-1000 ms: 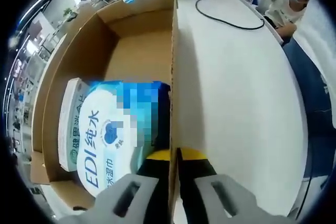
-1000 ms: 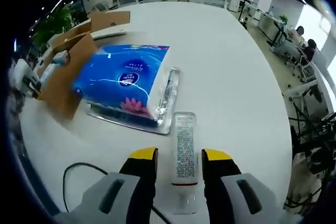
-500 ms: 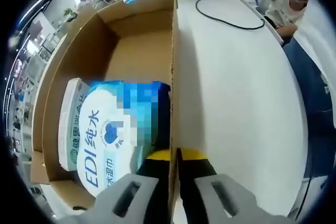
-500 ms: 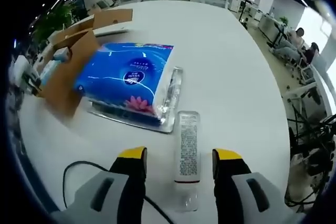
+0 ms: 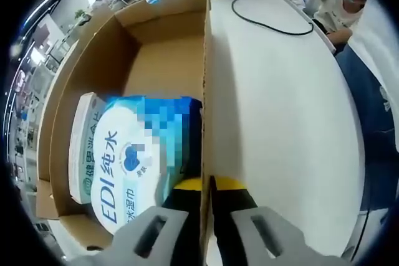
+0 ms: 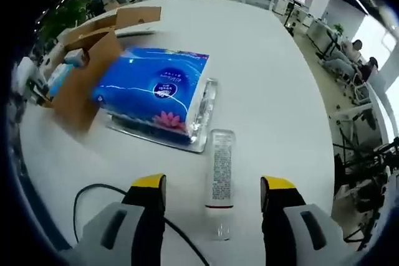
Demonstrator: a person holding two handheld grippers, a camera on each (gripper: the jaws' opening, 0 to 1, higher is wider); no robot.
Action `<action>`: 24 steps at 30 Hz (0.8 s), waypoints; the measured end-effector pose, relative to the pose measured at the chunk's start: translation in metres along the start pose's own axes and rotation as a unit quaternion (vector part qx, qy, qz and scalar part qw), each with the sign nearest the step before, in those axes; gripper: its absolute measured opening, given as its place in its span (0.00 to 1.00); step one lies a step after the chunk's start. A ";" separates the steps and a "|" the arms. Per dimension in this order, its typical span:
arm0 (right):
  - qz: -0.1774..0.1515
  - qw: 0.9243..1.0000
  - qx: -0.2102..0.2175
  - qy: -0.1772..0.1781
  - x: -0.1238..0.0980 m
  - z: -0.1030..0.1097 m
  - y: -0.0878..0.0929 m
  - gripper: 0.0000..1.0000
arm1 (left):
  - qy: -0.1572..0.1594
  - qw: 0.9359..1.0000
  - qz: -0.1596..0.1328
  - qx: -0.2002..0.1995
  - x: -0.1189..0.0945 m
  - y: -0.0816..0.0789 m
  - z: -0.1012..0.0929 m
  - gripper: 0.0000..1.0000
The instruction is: Operate the shoe box by opening the lid, removing the specified soft item, and placing it in the target area until the item is outside and the box remains undamaged.
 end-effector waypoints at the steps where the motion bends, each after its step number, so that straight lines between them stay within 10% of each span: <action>1: 0.002 1.000 -0.002 0.003 -0.002 0.000 0.000 0.62 | 0.000 1.000 0.000 -0.001 0.000 0.000 0.000 0.01; 9: 0.019 0.998 -0.061 0.023 -0.023 0.008 -0.005 0.63 | -0.002 1.000 -0.004 -0.001 0.000 0.000 -0.001 0.01; 24: -0.068 0.987 -0.143 0.032 -0.090 0.050 -0.074 0.63 | -0.007 1.000 -0.007 0.001 0.001 0.000 -0.001 0.01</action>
Point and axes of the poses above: the point that each gripper's makers call its tool centre point, and the gripper's own axes: x roughly forward along the fingers, z roughly to its left, y roughly out of its underside, the point moved 5 cm from there along -x, roughly backward along the fingers, and after that the axes turned 10 degrees about z, right-handed, at the moved point
